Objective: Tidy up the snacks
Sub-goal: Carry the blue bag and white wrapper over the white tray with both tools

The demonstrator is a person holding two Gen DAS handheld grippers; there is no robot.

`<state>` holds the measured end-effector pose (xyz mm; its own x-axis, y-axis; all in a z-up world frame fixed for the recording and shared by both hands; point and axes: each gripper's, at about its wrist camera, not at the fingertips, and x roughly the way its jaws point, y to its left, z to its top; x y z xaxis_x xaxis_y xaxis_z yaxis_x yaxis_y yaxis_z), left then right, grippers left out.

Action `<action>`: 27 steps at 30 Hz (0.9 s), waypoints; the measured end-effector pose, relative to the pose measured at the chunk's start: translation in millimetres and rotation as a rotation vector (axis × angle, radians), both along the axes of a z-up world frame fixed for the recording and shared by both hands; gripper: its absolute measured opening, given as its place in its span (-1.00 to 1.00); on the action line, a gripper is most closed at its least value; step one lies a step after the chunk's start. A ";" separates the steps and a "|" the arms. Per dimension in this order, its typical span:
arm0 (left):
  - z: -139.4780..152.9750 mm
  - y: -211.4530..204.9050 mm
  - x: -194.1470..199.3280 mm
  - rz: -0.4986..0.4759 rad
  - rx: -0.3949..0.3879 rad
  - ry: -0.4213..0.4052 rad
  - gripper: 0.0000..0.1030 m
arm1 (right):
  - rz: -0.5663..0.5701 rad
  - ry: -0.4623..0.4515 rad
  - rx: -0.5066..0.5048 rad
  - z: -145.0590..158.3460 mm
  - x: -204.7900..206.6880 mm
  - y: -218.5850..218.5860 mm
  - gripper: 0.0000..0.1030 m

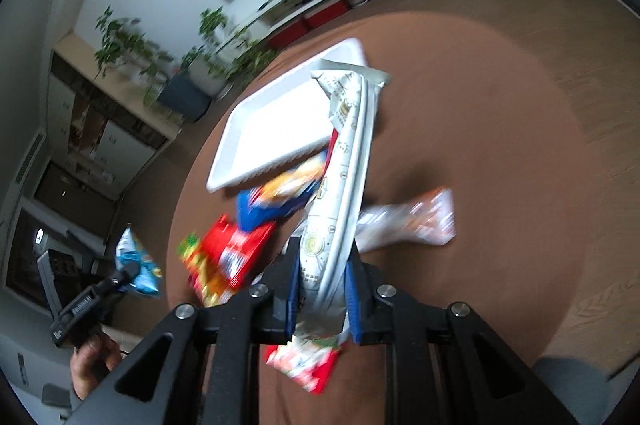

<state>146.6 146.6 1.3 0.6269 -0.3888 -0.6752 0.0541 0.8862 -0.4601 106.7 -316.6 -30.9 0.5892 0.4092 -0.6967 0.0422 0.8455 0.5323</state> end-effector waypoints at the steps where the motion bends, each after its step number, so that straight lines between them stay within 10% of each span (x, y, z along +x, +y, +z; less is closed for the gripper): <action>1: 6.3 2.6 10.0 -0.005 0.012 -0.007 -0.41 | -0.011 -0.005 -0.010 3.3 4.8 -6.2 -0.59; 11: 38.6 -26.1 149.0 -0.139 0.161 0.014 -0.41 | 0.106 -0.035 -0.130 35.2 115.4 16.6 -0.59; 27: -40.8 -88.7 237.4 -0.208 0.248 0.190 -0.41 | 0.228 0.118 -0.271 -26.6 221.1 67.9 -0.60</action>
